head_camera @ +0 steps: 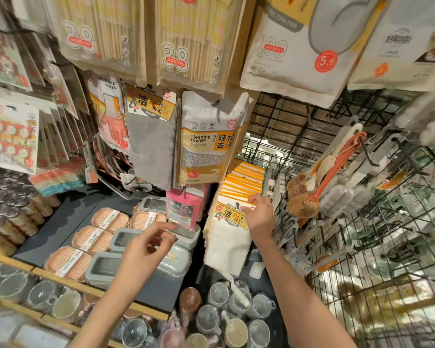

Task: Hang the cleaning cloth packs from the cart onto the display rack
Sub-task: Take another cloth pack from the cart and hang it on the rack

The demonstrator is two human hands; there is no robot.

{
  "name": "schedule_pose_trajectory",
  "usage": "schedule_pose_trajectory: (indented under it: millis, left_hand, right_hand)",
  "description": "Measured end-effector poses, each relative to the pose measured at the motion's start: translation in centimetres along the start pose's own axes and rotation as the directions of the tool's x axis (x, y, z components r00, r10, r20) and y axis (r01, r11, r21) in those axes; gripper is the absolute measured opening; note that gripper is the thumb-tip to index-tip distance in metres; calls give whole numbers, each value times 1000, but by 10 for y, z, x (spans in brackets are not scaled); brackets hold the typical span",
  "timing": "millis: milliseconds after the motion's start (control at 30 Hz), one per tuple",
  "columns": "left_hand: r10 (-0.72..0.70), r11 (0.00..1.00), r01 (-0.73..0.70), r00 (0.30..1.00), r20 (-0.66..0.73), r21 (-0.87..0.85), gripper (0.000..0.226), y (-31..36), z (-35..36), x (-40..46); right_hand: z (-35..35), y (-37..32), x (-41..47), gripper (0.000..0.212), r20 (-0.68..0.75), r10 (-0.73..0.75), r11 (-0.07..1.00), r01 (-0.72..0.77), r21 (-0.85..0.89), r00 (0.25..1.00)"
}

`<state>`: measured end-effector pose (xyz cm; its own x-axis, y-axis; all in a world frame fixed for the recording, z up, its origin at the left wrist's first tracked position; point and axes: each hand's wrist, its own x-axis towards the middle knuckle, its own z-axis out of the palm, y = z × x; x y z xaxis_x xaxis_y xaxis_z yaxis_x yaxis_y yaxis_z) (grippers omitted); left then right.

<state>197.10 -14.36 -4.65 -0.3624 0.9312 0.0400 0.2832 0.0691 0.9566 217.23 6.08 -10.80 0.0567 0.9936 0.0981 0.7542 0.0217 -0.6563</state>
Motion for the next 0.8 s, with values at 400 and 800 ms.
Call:
schedule_pose_trajectory:
  millis: [400, 800]
  left_hand:
    - [29, 1000, -29, 999, -36, 13, 19, -4, -9, 3]
    - [113, 992, -107, 989, -97, 65, 18, 25, -28, -8]
  right_hand:
    - [8, -3, 22, 18, -54, 16, 980, -26, -195, 998]
    - [-24, -23, 0, 21, 18, -39, 999, 39, 25, 999]
